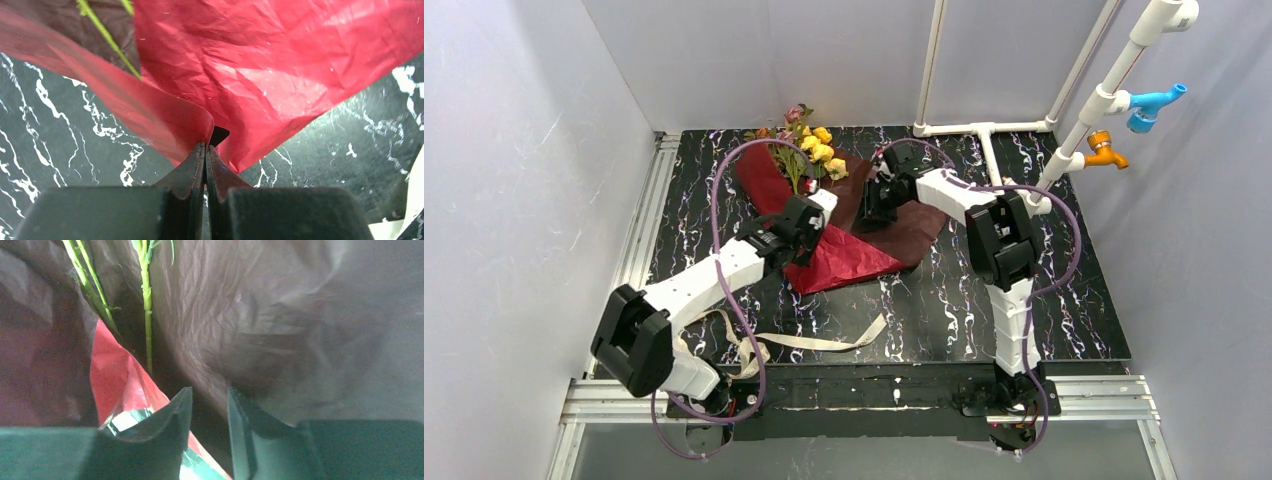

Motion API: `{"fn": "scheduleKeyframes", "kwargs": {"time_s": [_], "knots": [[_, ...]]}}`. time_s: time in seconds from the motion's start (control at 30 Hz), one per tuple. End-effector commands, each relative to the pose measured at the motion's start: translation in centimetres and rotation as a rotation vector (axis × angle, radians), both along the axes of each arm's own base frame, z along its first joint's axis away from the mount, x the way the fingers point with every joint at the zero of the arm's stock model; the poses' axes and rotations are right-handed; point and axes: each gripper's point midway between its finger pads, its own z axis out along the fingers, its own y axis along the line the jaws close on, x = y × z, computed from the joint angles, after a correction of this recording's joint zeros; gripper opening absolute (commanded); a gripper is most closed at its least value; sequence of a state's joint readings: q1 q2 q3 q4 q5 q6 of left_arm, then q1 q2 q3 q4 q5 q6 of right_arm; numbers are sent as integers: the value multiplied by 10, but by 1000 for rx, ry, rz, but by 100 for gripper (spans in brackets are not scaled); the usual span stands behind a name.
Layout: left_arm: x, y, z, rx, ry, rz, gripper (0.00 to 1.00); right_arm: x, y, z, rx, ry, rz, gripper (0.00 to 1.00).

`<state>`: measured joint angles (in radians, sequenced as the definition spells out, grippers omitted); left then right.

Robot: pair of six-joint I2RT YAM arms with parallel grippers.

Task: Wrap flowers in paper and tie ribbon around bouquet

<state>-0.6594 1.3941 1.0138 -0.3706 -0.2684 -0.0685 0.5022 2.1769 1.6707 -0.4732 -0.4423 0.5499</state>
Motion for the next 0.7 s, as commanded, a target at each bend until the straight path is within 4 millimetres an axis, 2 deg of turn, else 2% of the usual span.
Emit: {"fn": "scheduleKeyframes", "kwargs": {"time_s": [0.0,0.13,0.2,0.37,0.47,0.57,0.67], "knots": [[-12,-15,-11,134,59,-216,0,18,-15,56,132,-98,18,51],[-22,-34,-26,187,127,-342,0,29,-18,83,231,-180,48,83],[-23,-39,-29,219,137,-377,0,33,-20,93,265,-213,47,89],[-23,-44,-35,249,165,-423,0,50,-28,109,339,-255,8,98],[-23,-43,-37,256,160,-426,0,55,-26,118,401,-260,-3,98],[-23,-41,-41,268,166,-423,0,55,-24,120,428,-262,1,98],[-23,-42,-44,264,170,-424,0,56,-24,115,435,-258,-17,98]]}}
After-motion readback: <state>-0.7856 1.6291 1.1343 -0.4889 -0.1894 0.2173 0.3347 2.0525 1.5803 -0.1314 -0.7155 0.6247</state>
